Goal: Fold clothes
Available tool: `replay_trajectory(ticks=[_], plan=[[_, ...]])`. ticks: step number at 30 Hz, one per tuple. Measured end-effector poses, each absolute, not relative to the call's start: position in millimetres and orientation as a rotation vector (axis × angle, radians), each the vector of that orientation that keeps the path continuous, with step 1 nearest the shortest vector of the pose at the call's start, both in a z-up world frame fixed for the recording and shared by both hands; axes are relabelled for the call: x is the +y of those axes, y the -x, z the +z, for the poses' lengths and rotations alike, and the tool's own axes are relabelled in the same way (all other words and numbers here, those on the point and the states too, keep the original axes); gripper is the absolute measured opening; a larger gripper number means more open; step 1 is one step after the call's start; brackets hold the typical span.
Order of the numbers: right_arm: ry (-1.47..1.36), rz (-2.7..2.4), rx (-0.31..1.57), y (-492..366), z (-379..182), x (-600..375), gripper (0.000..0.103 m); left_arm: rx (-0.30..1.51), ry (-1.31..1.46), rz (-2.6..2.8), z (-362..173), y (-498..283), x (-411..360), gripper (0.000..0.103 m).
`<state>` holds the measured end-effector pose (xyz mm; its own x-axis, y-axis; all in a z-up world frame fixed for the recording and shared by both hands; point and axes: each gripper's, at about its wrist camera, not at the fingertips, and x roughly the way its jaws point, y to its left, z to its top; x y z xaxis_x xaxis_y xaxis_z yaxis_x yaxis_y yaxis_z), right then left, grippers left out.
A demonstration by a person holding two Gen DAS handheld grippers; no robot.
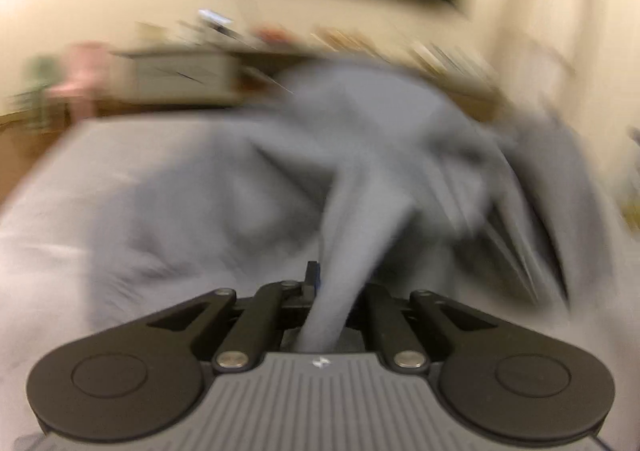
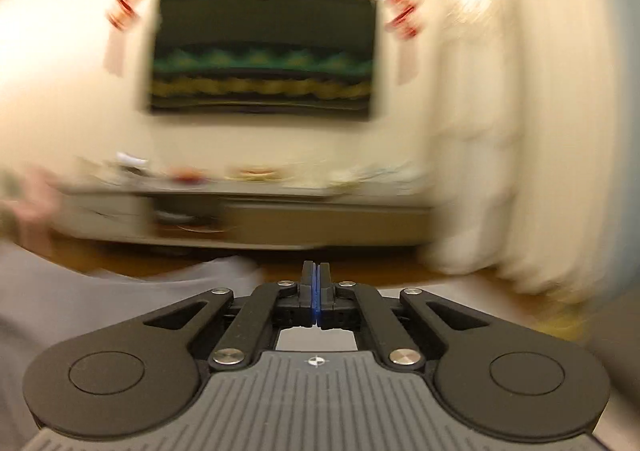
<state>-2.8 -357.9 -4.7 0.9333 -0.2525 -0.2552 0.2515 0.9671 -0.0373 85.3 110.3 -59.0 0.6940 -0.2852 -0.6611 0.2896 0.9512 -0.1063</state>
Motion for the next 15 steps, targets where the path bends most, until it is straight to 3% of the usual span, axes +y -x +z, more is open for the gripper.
replay_trajectory(ticks=[2, 4, 5, 7, 8, 9, 10, 15], plan=[[-0.018, -0.246, 0.327, -1, -14, -356, 0.000, 0.806, -0.029, -0.397, -69, -80, 109, 0.010], [-0.040, -0.234, 0.393, -5, -23, -354, 0.000, 0.749, 0.005, -0.426, -54, -66, 123, 0.019], [-0.051, -0.228, 0.426, -7, -28, -353, 0.001, 0.705, 0.032, -0.437, -43, -59, 135, 0.045], [-0.071, -0.211, 0.489, -11, -36, -351, 0.028, 0.621, 0.112, -0.478, -21, -47, 161, 0.082], [-0.049, -0.135, 0.473, -14, -29, -331, 0.065, 0.570, 0.156, -0.479, -12, -43, 179, 0.084], [-0.028, -0.068, 0.450, -20, -23, -314, 0.094, 0.542, 0.197, -0.460, -8, -45, 195, 0.084], [-0.006, -0.001, 0.428, -26, -18, -296, 0.102, 0.539, 0.239, -0.423, -7, -50, 208, 0.085], [0.228, 0.319, 0.544, -105, -26, -173, 0.102, 0.825, 0.332, -0.122, -60, -124, 250, 0.084]])
